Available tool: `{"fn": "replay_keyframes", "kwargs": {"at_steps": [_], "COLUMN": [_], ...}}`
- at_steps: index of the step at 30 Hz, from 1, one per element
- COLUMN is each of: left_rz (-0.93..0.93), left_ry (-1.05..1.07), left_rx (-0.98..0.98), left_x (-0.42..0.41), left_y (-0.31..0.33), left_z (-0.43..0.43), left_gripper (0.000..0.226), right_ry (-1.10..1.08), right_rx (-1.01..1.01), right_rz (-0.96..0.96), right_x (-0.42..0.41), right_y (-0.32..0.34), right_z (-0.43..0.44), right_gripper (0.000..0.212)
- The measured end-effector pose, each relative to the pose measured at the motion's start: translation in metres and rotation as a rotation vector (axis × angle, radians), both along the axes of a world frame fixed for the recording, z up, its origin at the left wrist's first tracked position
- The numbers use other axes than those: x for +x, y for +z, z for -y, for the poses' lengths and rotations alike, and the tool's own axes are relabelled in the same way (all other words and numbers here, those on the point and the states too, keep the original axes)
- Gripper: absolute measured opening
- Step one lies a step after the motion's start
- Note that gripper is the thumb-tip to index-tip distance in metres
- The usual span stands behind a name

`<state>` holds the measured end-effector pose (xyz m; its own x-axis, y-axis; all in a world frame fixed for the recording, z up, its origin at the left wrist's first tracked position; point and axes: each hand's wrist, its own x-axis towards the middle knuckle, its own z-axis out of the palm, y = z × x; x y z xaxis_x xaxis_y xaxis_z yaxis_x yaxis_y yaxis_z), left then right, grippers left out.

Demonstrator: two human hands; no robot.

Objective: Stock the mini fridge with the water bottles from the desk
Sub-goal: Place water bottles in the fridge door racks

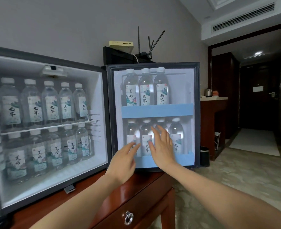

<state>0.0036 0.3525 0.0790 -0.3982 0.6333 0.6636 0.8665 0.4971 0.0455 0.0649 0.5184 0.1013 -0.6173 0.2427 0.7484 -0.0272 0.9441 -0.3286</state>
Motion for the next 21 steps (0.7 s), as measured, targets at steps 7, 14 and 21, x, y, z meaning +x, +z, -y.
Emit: {"fn": "replay_keyframes", "kwargs": {"at_steps": [7, 14, 21], "left_rz": [0.172, 0.328, 0.341], "left_ry": [0.109, 0.258, 0.506], "left_rx": [0.267, 0.319, 0.279], "left_x": [0.0, 0.002, 0.028], "left_y": [-0.025, -0.037, -0.04], "left_z": [0.057, 0.145, 0.273], "left_gripper": [0.015, 0.016, 0.012], "right_ry": [0.345, 0.543, 0.747], "right_rx": [-0.205, -0.321, -0.388], "right_rz": [0.145, 0.281, 0.402], "right_x": [-0.01, -0.026, -0.05], "right_y": [-0.022, -0.039, -0.056], "right_z": [0.056, 0.133, 0.249], "right_gripper": [0.031, 0.024, 0.021]}}
